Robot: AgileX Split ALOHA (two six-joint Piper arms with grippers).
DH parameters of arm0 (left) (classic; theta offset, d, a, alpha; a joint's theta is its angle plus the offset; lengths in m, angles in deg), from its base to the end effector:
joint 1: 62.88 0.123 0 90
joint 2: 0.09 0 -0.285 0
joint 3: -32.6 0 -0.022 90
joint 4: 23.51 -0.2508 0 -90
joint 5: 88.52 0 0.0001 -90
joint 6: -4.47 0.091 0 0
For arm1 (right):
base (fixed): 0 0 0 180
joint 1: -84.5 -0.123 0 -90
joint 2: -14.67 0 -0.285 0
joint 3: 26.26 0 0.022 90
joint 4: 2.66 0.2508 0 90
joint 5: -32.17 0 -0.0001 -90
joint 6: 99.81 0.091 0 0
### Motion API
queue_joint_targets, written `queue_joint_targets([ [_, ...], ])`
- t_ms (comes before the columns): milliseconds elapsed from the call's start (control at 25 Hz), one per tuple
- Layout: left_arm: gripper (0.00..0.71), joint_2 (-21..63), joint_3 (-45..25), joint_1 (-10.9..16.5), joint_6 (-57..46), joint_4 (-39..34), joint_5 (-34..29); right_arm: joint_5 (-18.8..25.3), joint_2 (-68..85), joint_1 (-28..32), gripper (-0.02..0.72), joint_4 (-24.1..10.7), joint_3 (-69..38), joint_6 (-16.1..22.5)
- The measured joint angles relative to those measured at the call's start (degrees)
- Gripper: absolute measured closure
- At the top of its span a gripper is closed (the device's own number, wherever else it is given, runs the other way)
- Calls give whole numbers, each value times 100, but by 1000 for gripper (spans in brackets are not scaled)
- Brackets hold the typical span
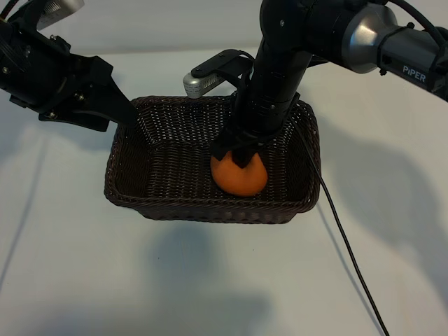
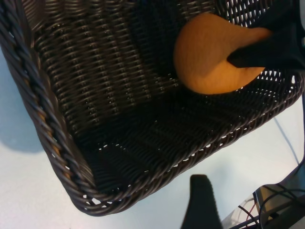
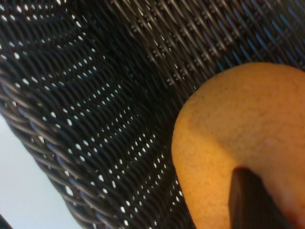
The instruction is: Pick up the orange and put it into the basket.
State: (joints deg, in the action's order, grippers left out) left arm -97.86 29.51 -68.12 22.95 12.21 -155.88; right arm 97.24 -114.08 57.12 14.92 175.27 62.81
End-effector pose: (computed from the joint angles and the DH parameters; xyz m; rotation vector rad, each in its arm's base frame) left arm 0.3047 -0.0772 0.3062 0.3139 2.7436 -0.8145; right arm 0.3772 0.2234 0.2055 -0.9863 2.8338 0.4492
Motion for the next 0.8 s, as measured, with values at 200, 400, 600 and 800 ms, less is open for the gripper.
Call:
queue_joint_targets([
  [200,164,0,0,0,2,0,0,-1,0,0,311,63,0,0],
  [400,164,0,0,0,2,0,0,24,0,0,126,103,0,5],
  [600,164,0,0,0,2,0,0,113,0,0,127,115,4,5],
  [800,164,0,0,0,2,0,0,194,131,0,146,49,4,5],
])
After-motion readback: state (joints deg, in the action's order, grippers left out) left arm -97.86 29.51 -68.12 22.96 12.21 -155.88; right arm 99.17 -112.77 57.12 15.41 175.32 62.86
